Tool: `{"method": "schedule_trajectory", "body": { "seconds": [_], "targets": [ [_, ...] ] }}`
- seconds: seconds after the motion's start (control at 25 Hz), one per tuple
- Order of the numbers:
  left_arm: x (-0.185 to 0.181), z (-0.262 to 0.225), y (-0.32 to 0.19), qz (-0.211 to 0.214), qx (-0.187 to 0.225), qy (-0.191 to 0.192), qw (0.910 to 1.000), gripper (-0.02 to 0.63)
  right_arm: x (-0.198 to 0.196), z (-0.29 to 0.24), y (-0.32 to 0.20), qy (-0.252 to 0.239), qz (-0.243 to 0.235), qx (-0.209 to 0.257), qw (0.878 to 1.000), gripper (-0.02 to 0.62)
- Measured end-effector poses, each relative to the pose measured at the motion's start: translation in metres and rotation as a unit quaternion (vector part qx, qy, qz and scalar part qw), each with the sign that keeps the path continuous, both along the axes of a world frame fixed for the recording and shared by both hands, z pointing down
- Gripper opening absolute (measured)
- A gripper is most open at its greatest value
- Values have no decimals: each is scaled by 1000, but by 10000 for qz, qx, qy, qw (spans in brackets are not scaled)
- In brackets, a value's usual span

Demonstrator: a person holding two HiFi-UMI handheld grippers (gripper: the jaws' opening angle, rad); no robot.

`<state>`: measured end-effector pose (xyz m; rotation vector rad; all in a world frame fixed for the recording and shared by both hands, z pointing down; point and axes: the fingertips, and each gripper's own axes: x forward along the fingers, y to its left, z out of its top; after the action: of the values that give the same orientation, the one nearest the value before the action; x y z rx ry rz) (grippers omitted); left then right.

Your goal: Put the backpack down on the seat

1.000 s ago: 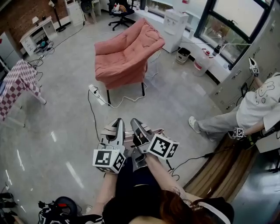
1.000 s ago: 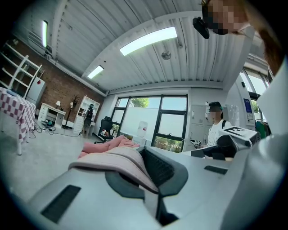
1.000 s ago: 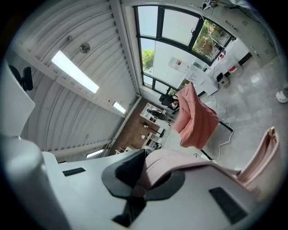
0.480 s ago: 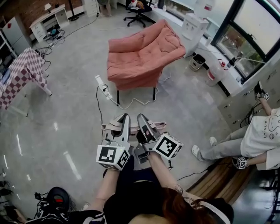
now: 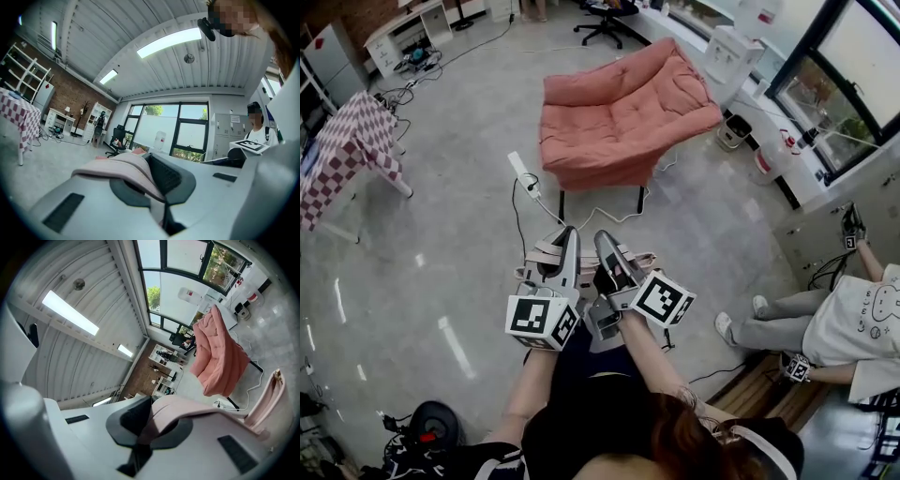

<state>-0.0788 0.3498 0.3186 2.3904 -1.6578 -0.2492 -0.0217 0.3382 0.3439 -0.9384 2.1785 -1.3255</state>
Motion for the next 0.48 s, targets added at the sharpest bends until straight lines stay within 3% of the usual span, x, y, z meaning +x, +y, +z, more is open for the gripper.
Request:
{"method": "schedule_trajectory", "body": {
  "seconds": [0.48],
  "targets": [
    [-47,2,-89,216,-131,124,9996,18,-43,7,-84,23,212,-176,9996,32]
  ]
}}
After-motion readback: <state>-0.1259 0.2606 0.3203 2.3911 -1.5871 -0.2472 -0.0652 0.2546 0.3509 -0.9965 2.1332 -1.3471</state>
